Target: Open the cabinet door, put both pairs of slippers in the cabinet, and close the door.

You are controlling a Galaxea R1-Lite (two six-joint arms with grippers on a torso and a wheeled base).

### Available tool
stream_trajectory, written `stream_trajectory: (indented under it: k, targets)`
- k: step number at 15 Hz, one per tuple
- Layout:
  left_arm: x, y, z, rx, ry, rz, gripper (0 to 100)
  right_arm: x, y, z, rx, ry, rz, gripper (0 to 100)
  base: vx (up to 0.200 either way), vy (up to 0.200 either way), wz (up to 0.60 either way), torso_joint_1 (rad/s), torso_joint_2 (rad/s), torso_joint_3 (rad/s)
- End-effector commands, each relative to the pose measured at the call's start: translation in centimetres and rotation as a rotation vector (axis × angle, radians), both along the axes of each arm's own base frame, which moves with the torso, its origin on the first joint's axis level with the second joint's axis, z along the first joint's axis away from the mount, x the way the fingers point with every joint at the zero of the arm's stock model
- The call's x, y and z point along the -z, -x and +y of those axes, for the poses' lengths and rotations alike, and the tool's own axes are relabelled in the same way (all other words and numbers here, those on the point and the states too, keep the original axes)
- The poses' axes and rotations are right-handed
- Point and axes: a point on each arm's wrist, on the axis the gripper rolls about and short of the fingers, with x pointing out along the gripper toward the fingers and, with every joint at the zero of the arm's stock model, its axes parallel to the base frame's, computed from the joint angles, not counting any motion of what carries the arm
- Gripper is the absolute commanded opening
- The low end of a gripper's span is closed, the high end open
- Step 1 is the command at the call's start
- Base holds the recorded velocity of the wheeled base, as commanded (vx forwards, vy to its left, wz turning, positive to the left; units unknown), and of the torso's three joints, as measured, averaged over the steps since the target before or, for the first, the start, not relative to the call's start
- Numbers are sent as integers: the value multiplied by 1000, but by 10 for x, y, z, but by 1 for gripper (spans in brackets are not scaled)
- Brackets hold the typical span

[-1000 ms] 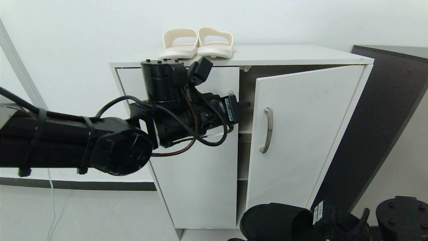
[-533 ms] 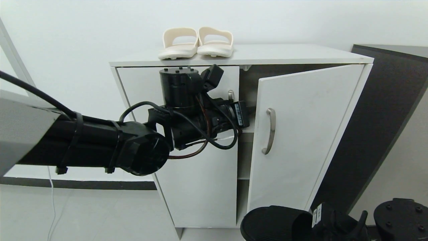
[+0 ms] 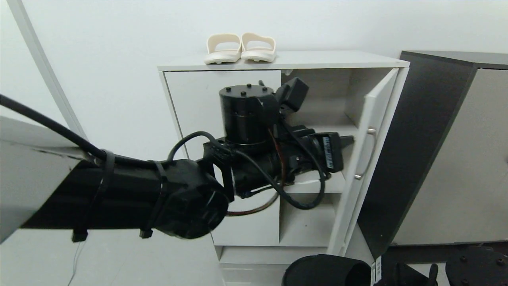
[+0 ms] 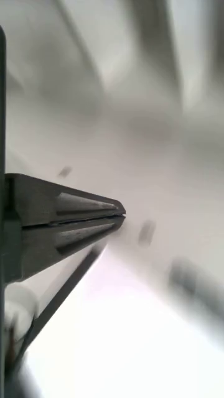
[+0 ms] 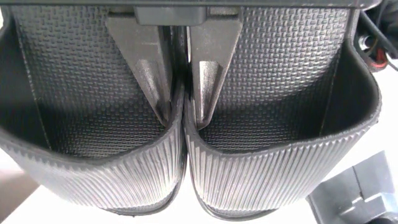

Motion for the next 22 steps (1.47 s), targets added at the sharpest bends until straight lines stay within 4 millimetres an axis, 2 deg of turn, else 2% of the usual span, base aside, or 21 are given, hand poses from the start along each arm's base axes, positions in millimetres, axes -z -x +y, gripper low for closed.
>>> stream_trajectory:
  k: [1, 4, 6, 7, 8, 9, 11, 14, 16, 18, 19, 22]
  targets:
    - [2, 8, -14, 36, 4, -3, 0, 0, 0, 0, 0, -2, -1, 0, -200, 0, 0, -7, 7, 2]
    - [-2, -12, 14, -61, 21, -25, 0, -2, -5, 2, 24, -10, -4, 0, -67, 0, 0, -1, -1, 1]
    - [-8, -25, 53, -197, -7, -69, 0, -5, -32, 4, 208, 13, -47, 0, 0, 0, 0, 0, 0, 0]
    - [-14, -26, 77, -291, -24, -100, 0, -7, -47, 7, 325, 16, -61, 0, 0, 0, 0, 0, 0, 0]
    - [-18, -22, 92, -357, -38, -123, 0, -11, -55, 11, 394, -7, -66, 0, 0, 0, 0, 0, 0, 0]
    - [-28, -8, 124, -527, -81, -171, 0, -17, -70, 22, 513, -57, -56, 0, 0, 0, 0, 0, 0, 0]
    - [-34, 29, 163, -747, -112, -169, 0, -16, -94, 34, 677, -49, -97, 0, 0, 0, 0, 0, 0, 0]
    - [-27, 96, 218, -929, -180, -158, 0, -11, -116, 42, 831, -71, -172, 0, 0, 0, 0, 0, 0, 0]
    - [-10, 138, 255, -1062, -267, -145, 0, -8, -124, 45, 893, -102, -219, 0, 0, 0, 0, 0, 0, 0]
    - [7, 177, 280, -1185, -267, -145, 0, -3, -125, 46, 900, -92, -221, 0, 0, 0, 0, 0, 0, 0]
    - [21, 193, 288, -1246, -263, -145, 0, -1, -126, 47, 900, -86, -219, 0, 0, 0, 0, 0, 0, 0]
    - [80, 232, 298, -1392, -280, -132, 0, 5, -127, 48, 897, -67, -211, 0, 0, 0, 0, 0, 0, 0]
